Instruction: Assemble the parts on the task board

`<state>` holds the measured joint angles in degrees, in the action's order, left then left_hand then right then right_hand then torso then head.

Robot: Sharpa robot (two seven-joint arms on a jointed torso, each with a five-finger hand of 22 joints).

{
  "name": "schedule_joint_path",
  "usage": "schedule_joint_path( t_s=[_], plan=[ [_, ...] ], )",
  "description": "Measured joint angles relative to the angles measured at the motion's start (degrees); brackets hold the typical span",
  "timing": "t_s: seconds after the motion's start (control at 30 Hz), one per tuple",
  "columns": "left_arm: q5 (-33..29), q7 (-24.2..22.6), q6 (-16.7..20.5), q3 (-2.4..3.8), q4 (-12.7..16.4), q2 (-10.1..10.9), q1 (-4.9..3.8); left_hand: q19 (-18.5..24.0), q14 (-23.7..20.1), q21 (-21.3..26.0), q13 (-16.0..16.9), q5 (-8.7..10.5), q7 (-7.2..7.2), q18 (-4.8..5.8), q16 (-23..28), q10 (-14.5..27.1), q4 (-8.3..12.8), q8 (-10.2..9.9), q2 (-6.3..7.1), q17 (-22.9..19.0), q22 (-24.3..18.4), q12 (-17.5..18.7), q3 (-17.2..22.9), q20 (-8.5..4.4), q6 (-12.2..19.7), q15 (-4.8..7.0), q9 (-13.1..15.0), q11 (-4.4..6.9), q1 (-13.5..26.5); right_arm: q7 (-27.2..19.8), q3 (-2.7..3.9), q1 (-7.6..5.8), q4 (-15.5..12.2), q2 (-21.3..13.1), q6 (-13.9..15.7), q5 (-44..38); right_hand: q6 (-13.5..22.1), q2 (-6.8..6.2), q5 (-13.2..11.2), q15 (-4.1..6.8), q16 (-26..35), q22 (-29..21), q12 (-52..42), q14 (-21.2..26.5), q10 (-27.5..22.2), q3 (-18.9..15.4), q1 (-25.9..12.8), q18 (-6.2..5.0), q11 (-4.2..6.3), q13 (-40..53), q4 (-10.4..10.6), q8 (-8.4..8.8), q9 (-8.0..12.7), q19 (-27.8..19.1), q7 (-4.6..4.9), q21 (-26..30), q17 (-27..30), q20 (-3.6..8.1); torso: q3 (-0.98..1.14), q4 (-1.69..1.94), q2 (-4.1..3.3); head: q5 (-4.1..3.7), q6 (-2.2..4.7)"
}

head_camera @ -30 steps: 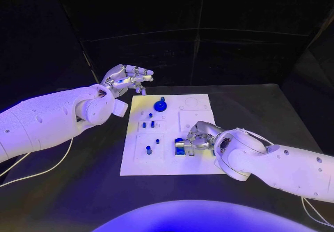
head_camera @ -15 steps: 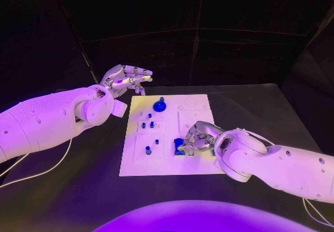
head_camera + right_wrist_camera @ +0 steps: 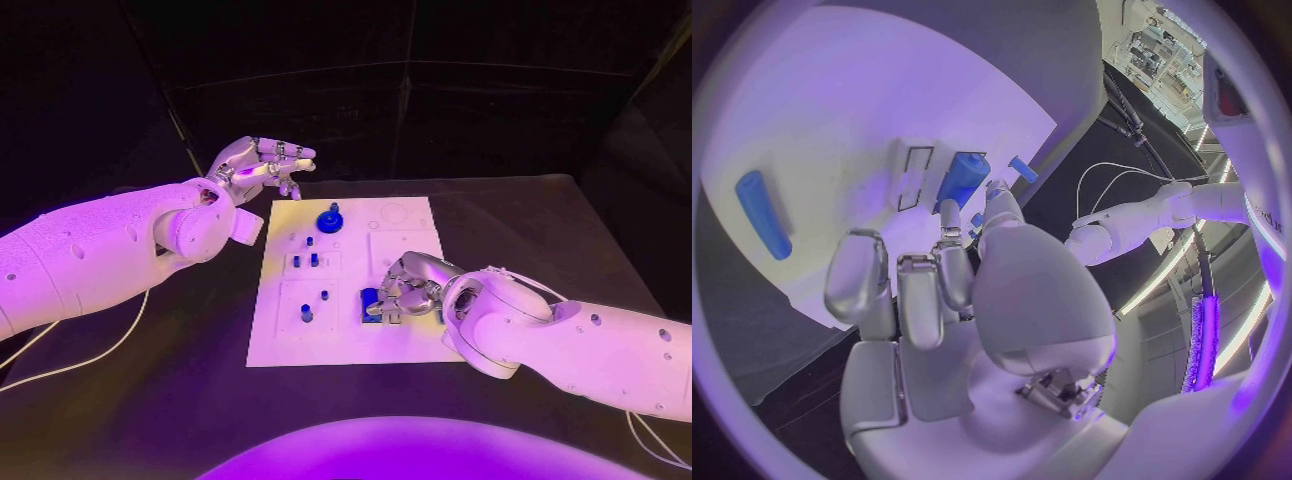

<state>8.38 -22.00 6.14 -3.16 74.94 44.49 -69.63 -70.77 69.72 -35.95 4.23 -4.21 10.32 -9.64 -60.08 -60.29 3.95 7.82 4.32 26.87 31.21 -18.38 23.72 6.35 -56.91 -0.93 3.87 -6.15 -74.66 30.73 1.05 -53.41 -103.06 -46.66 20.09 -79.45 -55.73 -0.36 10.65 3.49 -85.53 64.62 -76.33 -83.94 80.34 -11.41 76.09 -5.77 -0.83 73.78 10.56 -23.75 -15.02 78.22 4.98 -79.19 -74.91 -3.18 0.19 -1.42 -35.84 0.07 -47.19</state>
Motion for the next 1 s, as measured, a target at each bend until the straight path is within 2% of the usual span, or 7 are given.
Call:
schedule_joint_path(
  t_s=[0.2,0.5,0.57,1.0],
  plan=[
    [0.0,0.0,0.0,0.0,0.0,0.0,0.0,0.0,0.0,0.0,0.0,0.0,0.0,0.0,0.0,0.0,0.0,0.0,0.0,0.0,0.0,0.0,0.0,0.0,0.0,0.0,0.0,0.0,0.0,0.0,0.0,0.0,0.8,0.2,-0.5,-0.1,0.0,0.47,0.0,0.0,0.0,0.1,0.0,0.0,0.2,-0.1,0.5,0.0,0.22,0.1,-0.7,0.0,-0.1,0.0,0.0,0.0,0.0,0.0,-0.03,-0.02,-0.02,0.37,-0.13],
    [0.0,0.0,0.0,0.0,0.0,0.0,0.0,0.0,0.0,0.0,0.0,0.0,0.0,0.0,0.0,0.0,0.0,0.0,0.0,-0.1,0.0,0.0,0.0,0.0,0.0,0.0,0.0,0.0,0.0,0.1,0.02,0.0,1.7,0.7,-0.8,-0.2,-0.4,1.11,0.0,-0.01,0.0,0.2,-0.2,0.0,0.2,0.2,1.6,0.0,0.21,0.1,-1.5,-0.23,-0.3,0.0,-0.41,0.0,0.0,0.0,-0.02,-0.06,-0.04,0.43,-0.31],
    [0.0,0.0,0.0,0.0,0.0,0.0,0.0,0.0,0.0,0.0,0.0,0.0,0.0,0.0,0.0,0.0,0.0,0.0,0.0,-0.1,0.0,0.0,0.0,0.0,0.0,0.0,0.0,0.0,0.0,0.1,0.01,0.0,1.8,0.9,-0.7,-0.2,-0.6,1.31,0.0,-0.01,0.0,0.2,-0.3,0.0,0.2,0.3,1.8,0.0,0.21,0.2,-1.6,-0.23,-0.4,0.0,-0.25,0.0,0.0,0.0,-0.01,-0.05,-0.05,0.47,-0.36],
    [0.0,0.0,0.0,0.0,0.0,-0.1,0.0,0.0,0.0,0.0,0.0,0.0,0.0,0.0,0.0,0.0,0.0,0.0,0.0,-0.1,0.0,0.0,0.0,0.0,0.0,0.0,0.0,0.0,0.0,0.1,0.0,0.0,1.9,1.1,0.7,-0.3,-1.0,1.92,0.2,-0.01,0.0,0.2,-0.7,0.0,0.5,0.1,2.3,0.0,0.52,0.4,-2.0,-0.5,-0.6,0.0,-0.65,0.0,0.0,0.0,0.02,-0.06,-0.01,0.47,-0.32]
  ],
)
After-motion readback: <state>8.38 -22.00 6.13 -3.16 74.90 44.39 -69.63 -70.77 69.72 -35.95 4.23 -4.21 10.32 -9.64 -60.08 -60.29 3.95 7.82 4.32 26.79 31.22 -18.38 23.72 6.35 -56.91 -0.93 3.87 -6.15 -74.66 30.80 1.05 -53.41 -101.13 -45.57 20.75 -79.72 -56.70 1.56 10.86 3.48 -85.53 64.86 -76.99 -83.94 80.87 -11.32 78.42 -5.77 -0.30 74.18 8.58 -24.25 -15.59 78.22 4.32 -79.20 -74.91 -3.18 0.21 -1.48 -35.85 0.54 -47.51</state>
